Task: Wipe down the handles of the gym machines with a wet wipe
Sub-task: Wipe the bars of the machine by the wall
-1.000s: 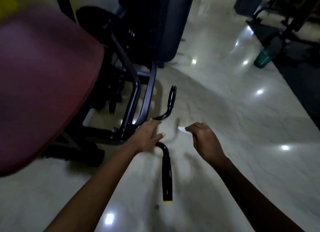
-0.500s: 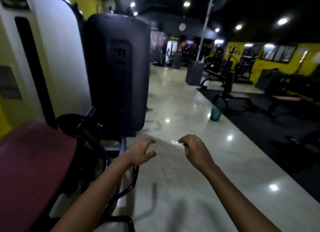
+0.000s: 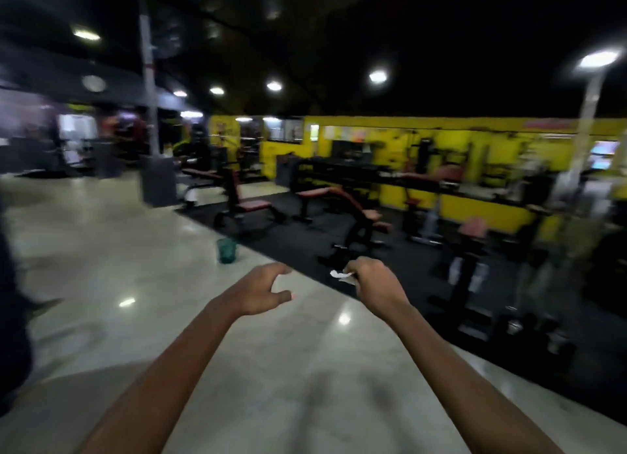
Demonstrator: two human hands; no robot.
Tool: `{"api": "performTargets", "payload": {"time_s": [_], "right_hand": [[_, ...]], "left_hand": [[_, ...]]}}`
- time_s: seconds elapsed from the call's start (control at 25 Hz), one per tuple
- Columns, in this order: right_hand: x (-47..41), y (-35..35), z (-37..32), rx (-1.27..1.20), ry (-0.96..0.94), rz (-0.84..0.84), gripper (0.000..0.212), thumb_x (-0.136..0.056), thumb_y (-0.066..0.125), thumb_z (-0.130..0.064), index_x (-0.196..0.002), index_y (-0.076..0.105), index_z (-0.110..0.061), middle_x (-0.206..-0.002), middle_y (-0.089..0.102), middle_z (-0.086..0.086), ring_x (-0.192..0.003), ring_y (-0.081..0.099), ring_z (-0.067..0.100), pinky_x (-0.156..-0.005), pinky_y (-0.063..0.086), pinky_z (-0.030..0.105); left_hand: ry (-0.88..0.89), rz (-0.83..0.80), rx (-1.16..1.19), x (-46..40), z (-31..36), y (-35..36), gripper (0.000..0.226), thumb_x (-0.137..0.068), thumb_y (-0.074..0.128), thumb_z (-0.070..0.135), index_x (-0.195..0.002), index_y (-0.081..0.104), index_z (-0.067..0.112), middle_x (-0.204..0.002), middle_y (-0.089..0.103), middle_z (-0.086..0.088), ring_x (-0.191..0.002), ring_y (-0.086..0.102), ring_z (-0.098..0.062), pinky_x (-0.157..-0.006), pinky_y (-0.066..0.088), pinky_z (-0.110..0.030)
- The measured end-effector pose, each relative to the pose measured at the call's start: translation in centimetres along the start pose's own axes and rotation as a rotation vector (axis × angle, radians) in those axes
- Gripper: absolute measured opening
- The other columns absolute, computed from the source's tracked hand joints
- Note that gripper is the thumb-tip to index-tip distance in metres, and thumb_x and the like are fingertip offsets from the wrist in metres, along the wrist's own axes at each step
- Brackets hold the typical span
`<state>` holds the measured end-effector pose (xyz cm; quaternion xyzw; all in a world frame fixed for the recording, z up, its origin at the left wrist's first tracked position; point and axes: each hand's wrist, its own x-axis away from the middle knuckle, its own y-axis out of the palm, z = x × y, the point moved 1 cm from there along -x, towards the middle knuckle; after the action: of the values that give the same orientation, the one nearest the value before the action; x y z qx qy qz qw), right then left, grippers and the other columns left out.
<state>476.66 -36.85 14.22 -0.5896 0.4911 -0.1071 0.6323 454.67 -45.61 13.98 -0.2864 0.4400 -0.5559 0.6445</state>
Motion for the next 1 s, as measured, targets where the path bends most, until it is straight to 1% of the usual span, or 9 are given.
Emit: {"api": "performTargets", "payload": {"time_s": [0.08,0.16,0.2,0.32,0.52,0.6,0.72,0.84,1.0], "right_hand": [[1.6,-3.5,4.3,0.075,0.123,0.027,0.03,-0.081,0.048,0.002,-0.103,0.064,-0.012,-0.103,0.061,0.01,-0.097,0.057,0.031,-0.077,0.046,0.037],[5.0,-7.7,8.2,0.185,0.267,0.054,0.032,-0.08,0.049,0.003,-0.105,0.063,-0.011,-0.104,0.062,0.012,-0.1,0.057,0.033,-0.082,0.044,0.04],[7.0,-9.6,9.9,0.233,0.359,0.074,0.032,-0.08,0.049,0.004,-0.106,0.062,-0.01,-0.104,0.061,0.012,-0.1,0.056,0.033,-0.081,0.044,0.04],[14.3,-14.8,13.8,0.341,0.59,0.14,0.026,-0.081,0.051,0.001,-0.1,0.063,-0.011,-0.099,0.06,0.009,-0.091,0.059,0.033,-0.066,0.042,0.034],[28.1,-22.3,16.4,0.482,0.916,0.186,0.025,-0.078,0.054,0.0,-0.096,0.064,-0.015,-0.096,0.062,0.008,-0.089,0.061,0.032,-0.062,0.04,0.031],[34.2,-25.6,16.2,0.564,1.016,0.231,0.02,-0.079,0.055,-0.002,-0.093,0.064,-0.013,-0.093,0.062,0.009,-0.086,0.062,0.032,-0.064,0.045,0.034],[41.4,-29.5,14.5,0.641,1.141,0.314,0.025,-0.077,0.05,0.004,-0.091,0.066,-0.01,-0.091,0.064,0.009,-0.084,0.061,0.032,-0.067,0.049,0.036],[49.2,-32.8,10.9,0.73,1.276,0.354,0.029,-0.077,0.049,0.006,-0.095,0.066,-0.009,-0.094,0.065,0.013,-0.088,0.06,0.032,-0.07,0.048,0.034],[58.4,-35.4,4.3,0.887,1.515,0.372,0.024,-0.081,0.051,0.003,-0.095,0.066,-0.01,-0.094,0.064,0.011,-0.087,0.06,0.032,-0.066,0.042,0.03]], "left_hand": [[0.137,-0.049,0.04,-3.9,3.9,1.8,0.056,-0.088,0.064,0.032,-0.137,0.045,0.012,-0.14,0.047,-0.003,-0.128,0.045,-0.015,-0.099,0.031,-0.018],[0.268,-0.114,0.105,-7.1,9.0,4.3,0.055,-0.088,0.064,0.031,-0.136,0.046,0.012,-0.137,0.048,-0.001,-0.125,0.047,-0.015,-0.096,0.033,-0.018],[0.329,-0.155,0.13,-8.1,11.5,5.7,0.055,-0.088,0.065,0.031,-0.136,0.046,0.012,-0.137,0.049,0.0,-0.125,0.047,-0.014,-0.095,0.034,-0.018],[0.51,-0.267,0.182,-9.9,19.1,10.3,0.057,-0.087,0.065,0.034,-0.136,0.046,0.015,-0.14,0.048,-0.001,-0.128,0.045,-0.014,-0.103,0.035,-0.025],[0.8,-0.392,0.232,-7.9,31.9,17.3,0.056,-0.086,0.065,0.036,-0.134,0.047,0.015,-0.139,0.049,-0.003,-0.129,0.044,-0.017,-0.104,0.037,-0.03],[0.924,-0.448,0.244,-5.6,37.6,19.4,0.057,-0.086,0.065,0.037,-0.135,0.047,0.014,-0.139,0.049,-0.003,-0.129,0.045,-0.018,-0.104,0.037,-0.03],[1.027,-0.487,0.29,-2.3,44.5,21.7,0.059,-0.086,0.066,0.037,-0.137,0.046,0.014,-0.139,0.049,-0.002,-0.127,0.047,-0.018,-0.1,0.036,-0.028],[1.194,-0.554,0.337,3.0,51.5,24.2,0.059,-0.084,0.067,0.037,-0.134,0.048,0.012,-0.138,0.051,-0.005,-0.124,0.049,-0.019,-0.097,0.038,-0.026],[1.406,-0.677,0.435,12.1,58.3,26.5,0.057,-0.083,0.07,0.033,-0.132,0.051,0.01,-0.137,0.053,-0.005,-0.124,0.05,-0.019,-0.097,0.035,-0.023]]}}
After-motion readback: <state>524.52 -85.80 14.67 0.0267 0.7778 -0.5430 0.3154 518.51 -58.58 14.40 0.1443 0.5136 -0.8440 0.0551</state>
